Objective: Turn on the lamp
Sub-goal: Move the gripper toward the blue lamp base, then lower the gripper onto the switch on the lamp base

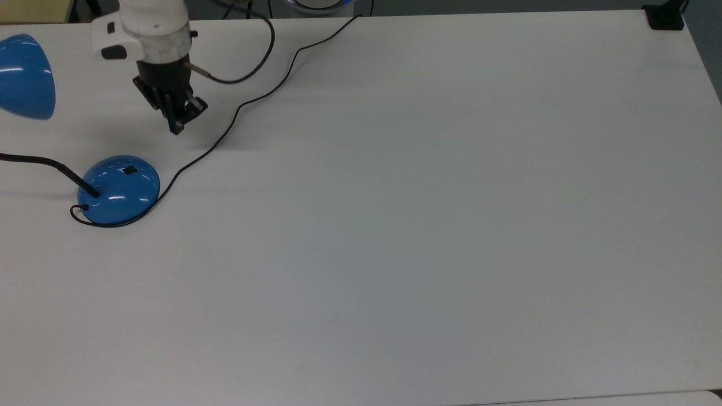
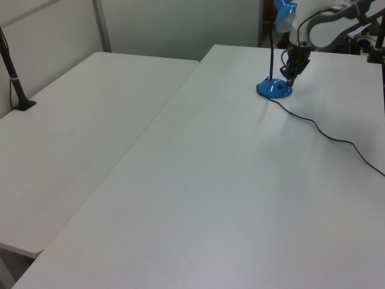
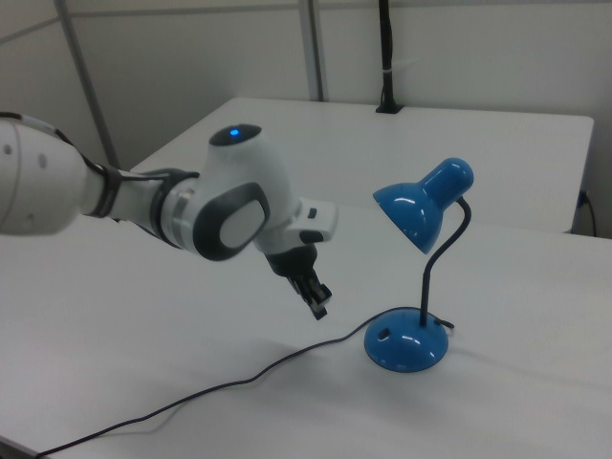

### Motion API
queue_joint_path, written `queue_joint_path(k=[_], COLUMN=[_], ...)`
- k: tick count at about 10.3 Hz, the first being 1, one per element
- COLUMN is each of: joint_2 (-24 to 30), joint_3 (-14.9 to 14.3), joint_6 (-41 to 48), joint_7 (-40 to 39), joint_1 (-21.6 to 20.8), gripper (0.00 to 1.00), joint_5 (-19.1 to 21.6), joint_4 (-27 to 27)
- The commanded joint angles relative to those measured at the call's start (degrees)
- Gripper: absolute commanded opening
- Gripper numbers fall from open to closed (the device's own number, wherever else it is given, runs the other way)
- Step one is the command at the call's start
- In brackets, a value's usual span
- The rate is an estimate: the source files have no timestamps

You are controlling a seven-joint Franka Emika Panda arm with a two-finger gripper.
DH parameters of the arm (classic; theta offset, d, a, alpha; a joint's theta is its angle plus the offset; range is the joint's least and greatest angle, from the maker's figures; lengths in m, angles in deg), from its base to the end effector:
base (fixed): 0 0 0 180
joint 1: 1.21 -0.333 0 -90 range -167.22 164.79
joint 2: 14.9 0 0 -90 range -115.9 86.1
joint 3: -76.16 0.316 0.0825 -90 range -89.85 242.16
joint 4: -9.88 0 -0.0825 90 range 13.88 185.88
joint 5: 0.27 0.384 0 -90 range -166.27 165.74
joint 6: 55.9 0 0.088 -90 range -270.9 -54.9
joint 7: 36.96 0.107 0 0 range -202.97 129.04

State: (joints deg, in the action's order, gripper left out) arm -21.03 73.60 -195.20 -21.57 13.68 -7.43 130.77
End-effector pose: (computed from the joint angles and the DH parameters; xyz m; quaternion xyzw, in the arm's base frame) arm 0.5541 -0.1741 0.3873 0.9639 -0.2391 0.1058 0.0498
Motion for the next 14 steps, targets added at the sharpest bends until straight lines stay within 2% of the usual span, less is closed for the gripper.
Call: queue_joint_path(k=[1,4,7,10,14], joint_2=[-4.2,-6.6,-9.5,-12.7,-14.2], joint_3=[0.2,0.2,0.2,0.2,0.2], joint_6=[-9.9,-14.8,-15.3,-15.3,-17.2], joint_7=[3.9,3.9,3.9,3.9,3.9], joint_1=[1.5,3.7,5.8,6.8,6.9], gripper=[0.00,0.00,0.00,0.00,0.00], joint_5=[0.7,0.5,0.3,0.2,0.0], joint_4=[0.1,-0.9,-4.6,-8.3,-9.0])
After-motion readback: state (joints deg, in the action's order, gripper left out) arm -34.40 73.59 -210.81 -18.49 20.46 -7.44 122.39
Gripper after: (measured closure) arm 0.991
